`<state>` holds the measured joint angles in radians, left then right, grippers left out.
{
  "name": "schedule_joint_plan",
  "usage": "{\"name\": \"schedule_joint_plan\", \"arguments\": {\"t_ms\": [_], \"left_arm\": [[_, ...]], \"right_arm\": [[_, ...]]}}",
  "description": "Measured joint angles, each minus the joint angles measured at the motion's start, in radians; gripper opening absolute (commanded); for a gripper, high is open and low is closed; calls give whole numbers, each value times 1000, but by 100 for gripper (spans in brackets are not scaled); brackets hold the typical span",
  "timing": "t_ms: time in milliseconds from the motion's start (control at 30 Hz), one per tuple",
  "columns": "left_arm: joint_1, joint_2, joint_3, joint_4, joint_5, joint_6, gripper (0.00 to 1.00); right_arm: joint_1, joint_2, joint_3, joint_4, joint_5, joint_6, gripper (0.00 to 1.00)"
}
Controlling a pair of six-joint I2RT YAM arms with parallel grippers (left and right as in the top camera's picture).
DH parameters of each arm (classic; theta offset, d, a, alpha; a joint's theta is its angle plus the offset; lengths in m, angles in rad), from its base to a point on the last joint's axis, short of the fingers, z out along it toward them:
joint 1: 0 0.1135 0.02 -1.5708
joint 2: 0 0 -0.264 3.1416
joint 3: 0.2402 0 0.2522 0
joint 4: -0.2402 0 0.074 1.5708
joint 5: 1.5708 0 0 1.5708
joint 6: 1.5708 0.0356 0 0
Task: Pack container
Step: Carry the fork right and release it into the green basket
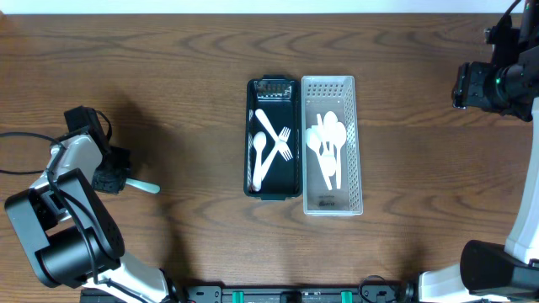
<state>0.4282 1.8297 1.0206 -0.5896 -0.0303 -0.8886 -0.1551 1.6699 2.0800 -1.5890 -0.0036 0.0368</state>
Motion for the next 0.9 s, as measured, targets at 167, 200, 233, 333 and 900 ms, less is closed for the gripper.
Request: {"name": "schedule_joint_plan", "arguments": {"t_ms": [167,200,233,333,900], "left_arm": [[0,-1,2,-5,5,32,6],[0,-2,4,-9,8,42,6],[-1,-4,10,-16,9,56,6],[-16,-10,20,-62,16,103,6],[-626,-454,262,-185,121,481,6]], "right_arm": [[0,0,0,0,0,0,70],[0,0,0,1,0,0,70],[0,0,0,3,0,0,70],[0,0,0,14,0,0,70],[0,0,0,124,0,0,70]]}}
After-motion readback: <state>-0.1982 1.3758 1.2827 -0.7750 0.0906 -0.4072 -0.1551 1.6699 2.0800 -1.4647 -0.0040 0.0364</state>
